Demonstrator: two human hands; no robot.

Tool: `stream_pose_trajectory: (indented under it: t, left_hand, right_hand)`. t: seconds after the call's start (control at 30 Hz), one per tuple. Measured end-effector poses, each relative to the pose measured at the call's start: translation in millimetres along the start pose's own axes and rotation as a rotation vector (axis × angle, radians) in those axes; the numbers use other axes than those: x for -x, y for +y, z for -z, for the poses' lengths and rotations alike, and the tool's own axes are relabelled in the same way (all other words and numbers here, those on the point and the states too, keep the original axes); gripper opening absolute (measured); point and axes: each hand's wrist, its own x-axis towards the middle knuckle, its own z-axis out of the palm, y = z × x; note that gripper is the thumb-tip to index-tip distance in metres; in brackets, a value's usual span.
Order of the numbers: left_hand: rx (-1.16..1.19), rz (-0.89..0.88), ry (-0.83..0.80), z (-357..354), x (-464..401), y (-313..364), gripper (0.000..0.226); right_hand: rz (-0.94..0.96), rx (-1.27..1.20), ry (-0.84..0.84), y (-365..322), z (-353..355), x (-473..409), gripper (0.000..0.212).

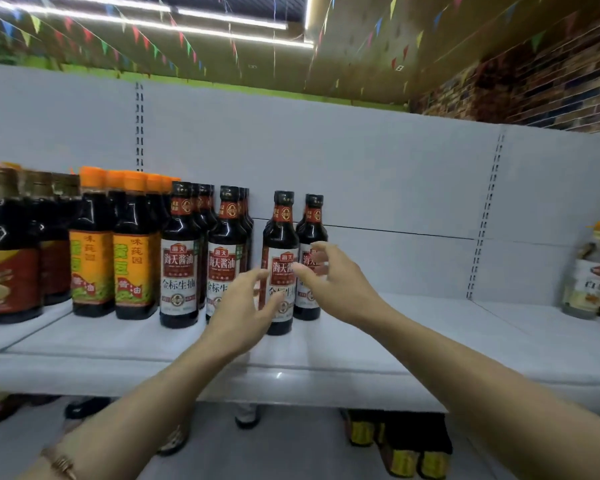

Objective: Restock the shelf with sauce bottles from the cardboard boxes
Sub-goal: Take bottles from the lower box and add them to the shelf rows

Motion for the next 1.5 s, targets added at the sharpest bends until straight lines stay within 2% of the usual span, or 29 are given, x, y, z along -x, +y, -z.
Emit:
stream_pose_trajectory:
  t: [0.1, 0.2, 0.43, 0.6, 0.7, 1.03, 1.13, 1.23, 1.5]
  left_hand:
    - [0.026, 0.040, 0.037, 7, 17, 1, 0.032]
    - [0.075, 0.104, 0.105, 17, 42, -2, 0.017]
    - [0.010, 0.270, 0.263, 55, 133, -24, 0.011]
    - [-0.175, 0.388, 0.347, 123, 205, -48, 0.014]
    - [-0.296, 0.460, 0.355, 178, 240, -64, 0.017]
    - [-0.587, 0.556, 0.323, 367, 342, -124, 0.021]
    - [-0.614, 0.623, 0.353, 413, 370, -139, 0.022]
    - [-0.662, 0.680, 0.311, 450, 394, -162, 0.022]
    - [-0.627, 0.810, 0.283, 527, 448, -283, 0.022]
  right_hand:
    - [0.054, -0.018, -0.056, -6, 0, 13, 0.048]
    - [0.107, -0.037, -0.192, -11, -4, 28, 0.048]
    - [0.226, -0.194, -0.464, -33, -60, 61, 0.039]
    - [0.263, -0.304, -0.683, -74, -132, 87, 0.038]
    - [0.290, -0.337, -0.801, -108, -174, 100, 0.045]
    - [0.487, -0.351, -0.991, -265, -332, 140, 0.056]
    - [0.522, -0.366, -1.060, -304, -377, 153, 0.054]
    - [0.532, -0.360, -1.131, -331, -423, 164, 0.055]
    - [0.470, -0.323, -1.266, -366, -572, 172, 0.060]
